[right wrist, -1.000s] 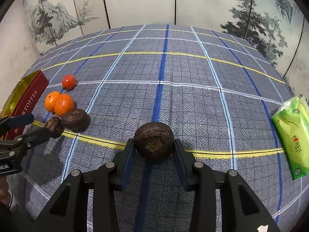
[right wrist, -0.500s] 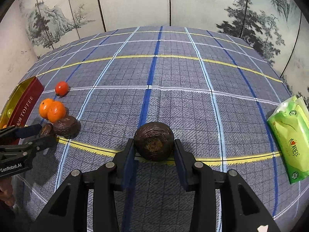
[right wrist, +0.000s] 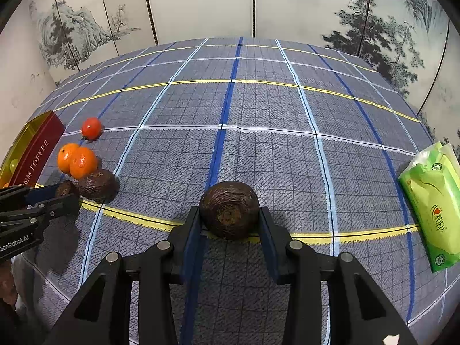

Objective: Organize fruits
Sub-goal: 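Carry the brown fruit into the tin with the left tool and release it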

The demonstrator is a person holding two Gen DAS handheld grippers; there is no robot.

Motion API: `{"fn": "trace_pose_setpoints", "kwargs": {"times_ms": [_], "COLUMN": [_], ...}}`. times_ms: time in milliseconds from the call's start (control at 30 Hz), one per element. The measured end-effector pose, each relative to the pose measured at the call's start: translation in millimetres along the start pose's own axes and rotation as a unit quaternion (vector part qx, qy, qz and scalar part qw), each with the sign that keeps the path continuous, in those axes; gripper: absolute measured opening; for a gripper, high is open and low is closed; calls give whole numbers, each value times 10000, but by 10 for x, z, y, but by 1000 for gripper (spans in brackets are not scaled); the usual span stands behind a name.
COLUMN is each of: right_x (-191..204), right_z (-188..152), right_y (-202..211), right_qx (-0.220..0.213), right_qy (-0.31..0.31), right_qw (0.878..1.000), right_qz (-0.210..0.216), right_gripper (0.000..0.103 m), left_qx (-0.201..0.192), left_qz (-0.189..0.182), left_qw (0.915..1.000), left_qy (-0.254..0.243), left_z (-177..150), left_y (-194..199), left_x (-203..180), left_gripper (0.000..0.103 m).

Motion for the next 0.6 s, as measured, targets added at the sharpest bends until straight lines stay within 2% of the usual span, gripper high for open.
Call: {"fn": "trace_pose_setpoints", "kwargs": {"times_ms": [600], "right_x": [-9], "right_z": [1], "right_y": [1], "right_qx": [8], "right_qy": [9], "right_qw": [10000], "right_qz": [-24], "right_gripper": [37], "left_qx": [-30], "left_qz": [191], "left_qw": [9995], "left_qy": [258], "left_z": [2], "left_y": [291], "left_x": [328], "left_gripper": [36]}}
Point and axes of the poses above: each gripper's, at about its wrist camera, not at the fingertips, and y roughly against the way its jaws point, x to its left, z to its top, the point moved 8 cm from there along -y, roughly the way its jaws point, and after that the axes turned 3 degrees about z, right-handed, at the moved point
